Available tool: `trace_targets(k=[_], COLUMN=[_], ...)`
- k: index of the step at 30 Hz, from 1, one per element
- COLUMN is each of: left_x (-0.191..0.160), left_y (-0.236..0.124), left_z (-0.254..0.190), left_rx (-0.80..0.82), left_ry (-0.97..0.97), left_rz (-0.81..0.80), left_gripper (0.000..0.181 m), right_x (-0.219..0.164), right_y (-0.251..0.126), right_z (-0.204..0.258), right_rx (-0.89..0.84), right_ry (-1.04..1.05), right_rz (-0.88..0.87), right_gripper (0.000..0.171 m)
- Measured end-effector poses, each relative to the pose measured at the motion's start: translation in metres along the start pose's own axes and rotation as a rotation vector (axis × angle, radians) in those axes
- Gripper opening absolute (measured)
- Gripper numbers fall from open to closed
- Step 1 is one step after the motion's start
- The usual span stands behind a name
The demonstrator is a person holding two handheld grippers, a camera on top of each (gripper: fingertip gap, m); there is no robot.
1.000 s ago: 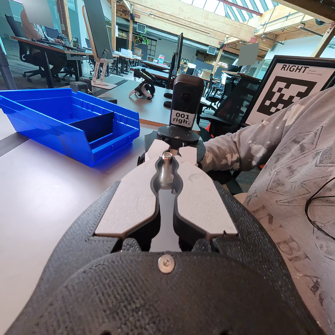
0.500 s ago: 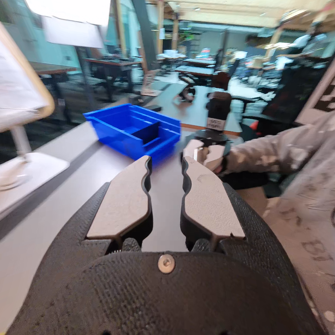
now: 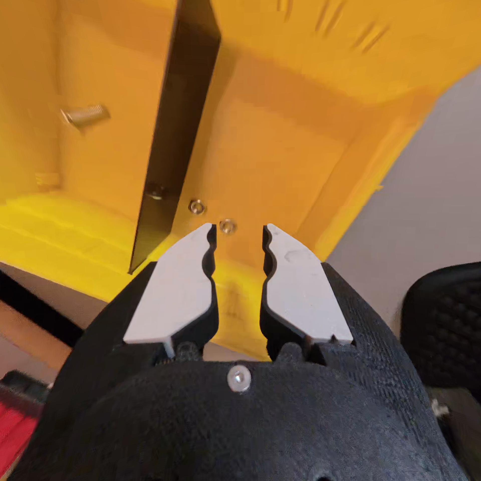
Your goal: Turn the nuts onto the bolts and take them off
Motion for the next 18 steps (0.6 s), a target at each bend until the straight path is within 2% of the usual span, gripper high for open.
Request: trace_targets(k=[1,5,10,14,18], left_x=[-0.005,-0.020,-0.022,-0.017,0.004], left_y=[0.011,0.042,0.061,0.069,0.069], left_z=[0.003,0.015,0.014,0.014,0.002], left_rx=[0.005,0.026,0.001,0.008,-0.040], left_ry=[0.008,0.036,0.078,0.091,0.103], left_rz=[0.071,0.302,0.422,0.435,0.306], left_gripper=[0.034,0.035,0.028,0.018,0.017], right_x=[-0.001,-0.002,-0.001,-0.001,-0.002], right_y=[0.001,0.001,-0.001,-0.002,-0.002], right_z=[0.001,0.000,-0.001,-0.003,-0.003], right_rx=[0.002,-0.001,-0.008,-0.009,-0.006], right_ry=[0.001,0.008,0.007,0.013,0.013], right_rz=[0.004,0.013,0.009,0.007,0.007], right_gripper=[0.018,0.018,0.018,0.018,0.018])
Point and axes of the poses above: each gripper's, where its closed fingertips meet, y out along the fingers, x out of its top, z = x × y across the jaws, the point moved 5 cm from there along -y, back along the fingers, and after that the axes turned 1 degree about -x, right-handed, at the moved point
